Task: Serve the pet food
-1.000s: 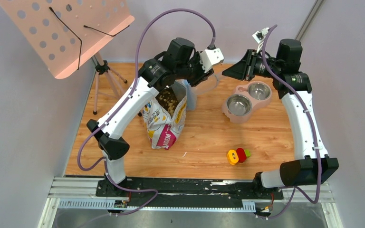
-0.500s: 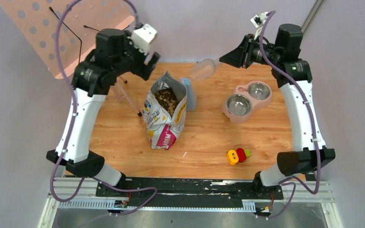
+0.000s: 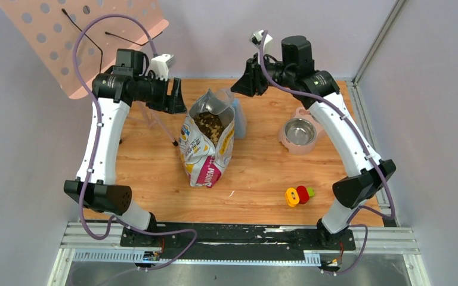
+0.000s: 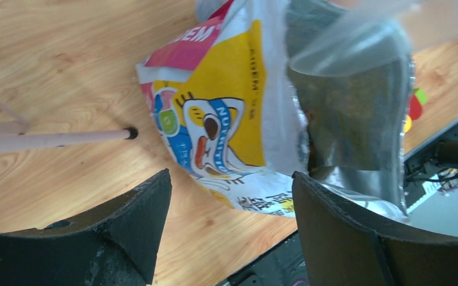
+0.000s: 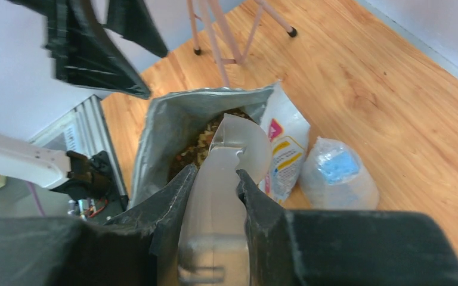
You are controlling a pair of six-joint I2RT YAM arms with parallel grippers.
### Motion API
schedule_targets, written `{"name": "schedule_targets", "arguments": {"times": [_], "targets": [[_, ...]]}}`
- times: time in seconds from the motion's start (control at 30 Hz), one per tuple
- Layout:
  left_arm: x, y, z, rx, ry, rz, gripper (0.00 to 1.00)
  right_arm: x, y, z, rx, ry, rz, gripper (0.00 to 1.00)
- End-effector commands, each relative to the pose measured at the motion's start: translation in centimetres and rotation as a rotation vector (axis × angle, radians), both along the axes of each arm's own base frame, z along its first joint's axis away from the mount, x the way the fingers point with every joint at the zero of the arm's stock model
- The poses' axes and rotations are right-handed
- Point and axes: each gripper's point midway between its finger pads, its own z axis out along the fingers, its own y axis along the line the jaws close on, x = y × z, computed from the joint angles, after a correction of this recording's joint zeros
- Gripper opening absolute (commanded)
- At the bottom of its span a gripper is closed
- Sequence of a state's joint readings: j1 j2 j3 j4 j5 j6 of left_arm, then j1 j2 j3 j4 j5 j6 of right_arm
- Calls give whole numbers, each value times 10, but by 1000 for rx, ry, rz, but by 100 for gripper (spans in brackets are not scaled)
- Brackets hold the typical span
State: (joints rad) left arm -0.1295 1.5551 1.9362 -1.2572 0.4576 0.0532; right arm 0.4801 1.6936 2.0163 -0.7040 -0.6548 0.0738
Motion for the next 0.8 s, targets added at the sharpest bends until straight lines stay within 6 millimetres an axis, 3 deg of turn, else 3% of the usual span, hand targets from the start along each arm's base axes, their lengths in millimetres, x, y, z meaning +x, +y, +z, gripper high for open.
{"name": "schedule_targets", "arguments": {"times": [0.0, 0.17, 0.3, 0.43, 0.63, 0.77], "targets": [[-15, -16, 51, -116, -148, -44, 80, 12, 0, 7, -43, -103, -56, 0], [-11, -29, 56, -184, -185, -76, 76, 7, 18, -17, -133, -137, -18, 0], [-7, -46, 43, -200, -132, -125, 71, 7, 31, -43, -248, -165, -12, 0], [-7, -58, 23, -99, -130, -181, 70, 14, 38, -63, -334, -154, -27, 0], [-1, -58, 7, 1, -133, -183, 48, 14, 45, -100, -448, -125, -69, 0], [-3, -62, 1, 10, -117, -199, 41, 6, 54, -124, -498, -82, -91, 0]]}}
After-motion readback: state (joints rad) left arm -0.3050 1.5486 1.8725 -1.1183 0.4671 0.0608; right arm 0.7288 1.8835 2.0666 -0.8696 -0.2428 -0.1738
